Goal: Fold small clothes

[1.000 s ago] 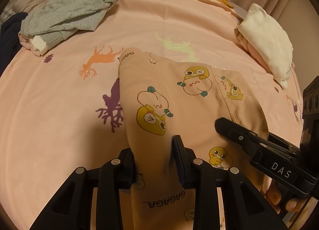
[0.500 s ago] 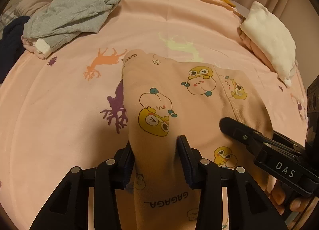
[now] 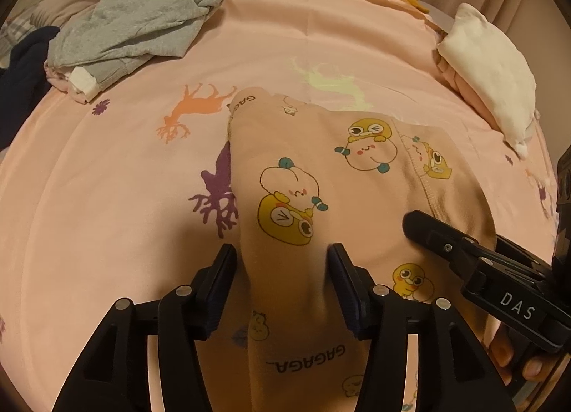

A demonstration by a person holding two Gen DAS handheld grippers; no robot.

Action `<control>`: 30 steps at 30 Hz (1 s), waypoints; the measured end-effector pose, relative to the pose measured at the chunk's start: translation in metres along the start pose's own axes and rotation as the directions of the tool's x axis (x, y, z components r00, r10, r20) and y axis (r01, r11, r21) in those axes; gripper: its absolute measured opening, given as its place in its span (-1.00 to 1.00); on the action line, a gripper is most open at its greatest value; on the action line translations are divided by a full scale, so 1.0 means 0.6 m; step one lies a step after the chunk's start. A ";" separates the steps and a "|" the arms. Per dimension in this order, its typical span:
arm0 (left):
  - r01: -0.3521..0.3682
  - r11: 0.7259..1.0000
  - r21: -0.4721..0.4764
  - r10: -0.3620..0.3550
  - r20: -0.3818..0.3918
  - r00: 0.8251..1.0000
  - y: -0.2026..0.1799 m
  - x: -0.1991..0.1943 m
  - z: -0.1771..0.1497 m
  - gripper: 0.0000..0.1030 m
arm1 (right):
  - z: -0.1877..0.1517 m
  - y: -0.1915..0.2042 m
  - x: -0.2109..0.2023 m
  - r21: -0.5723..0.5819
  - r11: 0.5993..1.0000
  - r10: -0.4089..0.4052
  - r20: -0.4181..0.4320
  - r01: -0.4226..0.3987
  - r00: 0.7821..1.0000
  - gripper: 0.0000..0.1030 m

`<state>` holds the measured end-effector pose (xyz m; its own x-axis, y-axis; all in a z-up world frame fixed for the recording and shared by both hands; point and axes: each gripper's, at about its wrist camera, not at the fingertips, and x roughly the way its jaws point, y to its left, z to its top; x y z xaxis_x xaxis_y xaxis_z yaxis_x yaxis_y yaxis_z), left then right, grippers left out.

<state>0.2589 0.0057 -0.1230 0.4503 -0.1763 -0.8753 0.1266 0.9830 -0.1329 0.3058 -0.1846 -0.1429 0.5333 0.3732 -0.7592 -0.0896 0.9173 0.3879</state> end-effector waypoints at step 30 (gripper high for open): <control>-0.037 0.999 -0.025 0.037 0.004 0.999 0.012 0.000 -0.005 0.44 | 0.000 -0.011 -0.010 0.044 0.997 -0.065 -0.002 0.065 0.998 0.50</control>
<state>0.2572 0.0130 -0.1250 0.4583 -0.1401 -0.8777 0.0878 0.9898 -0.1122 0.3031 -0.1930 -0.1407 0.5363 0.3128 -0.7839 -0.0172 0.9327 0.3604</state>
